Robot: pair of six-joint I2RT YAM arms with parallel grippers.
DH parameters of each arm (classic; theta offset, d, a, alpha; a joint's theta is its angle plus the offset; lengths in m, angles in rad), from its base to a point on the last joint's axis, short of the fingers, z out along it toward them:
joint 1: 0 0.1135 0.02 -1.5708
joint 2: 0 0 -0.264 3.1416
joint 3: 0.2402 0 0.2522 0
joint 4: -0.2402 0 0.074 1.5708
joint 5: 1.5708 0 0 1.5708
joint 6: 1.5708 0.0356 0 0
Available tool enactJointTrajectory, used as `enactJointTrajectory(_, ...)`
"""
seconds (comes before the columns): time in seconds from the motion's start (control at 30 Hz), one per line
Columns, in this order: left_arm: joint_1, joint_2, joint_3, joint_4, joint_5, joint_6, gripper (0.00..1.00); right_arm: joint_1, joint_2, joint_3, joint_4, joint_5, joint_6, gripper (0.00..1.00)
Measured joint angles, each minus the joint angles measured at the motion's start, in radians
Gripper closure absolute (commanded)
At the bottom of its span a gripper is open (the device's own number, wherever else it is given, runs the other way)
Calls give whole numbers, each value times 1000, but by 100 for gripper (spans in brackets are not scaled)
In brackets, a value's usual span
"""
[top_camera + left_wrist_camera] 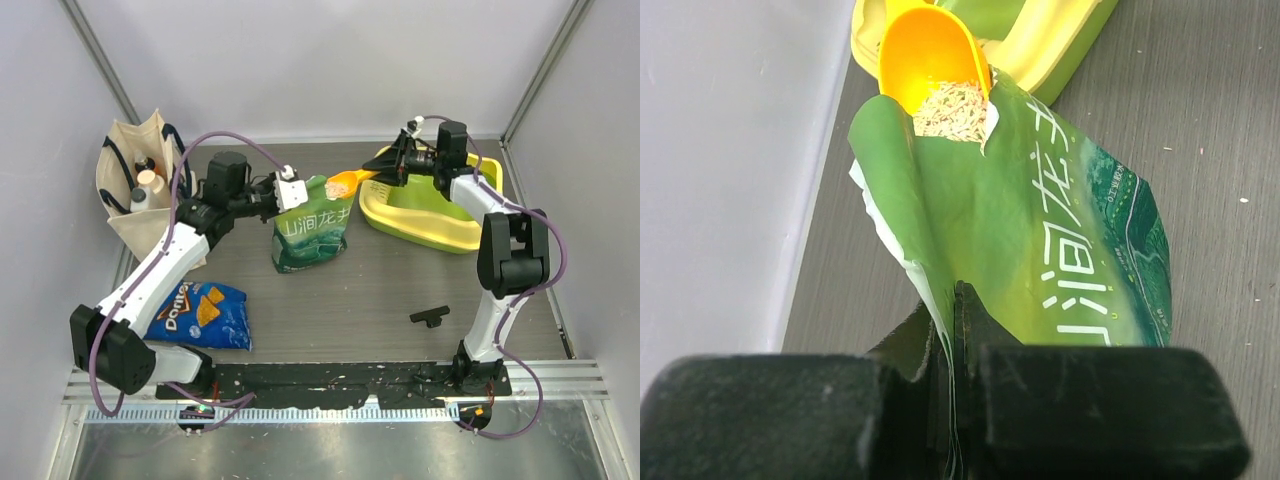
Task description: Fill the litter box with clean litter
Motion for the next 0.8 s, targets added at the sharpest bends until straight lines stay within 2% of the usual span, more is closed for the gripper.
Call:
enactJointTrajectory(0.2, -16, -48, -62, 47, -30, 39, 100, -14, 7, -43, 111, -42, 106, 99)
enactJointTrajectory(0.53, -25, -50, -69, 65, -65, 51, 100, -60, 61, -60, 357, -91, 283, 99)
enactJointTrajectory(0.8, -32, -50, -69, 65, -76, 58, 100, -71, 64, -90, 439, -92, 356, 99)
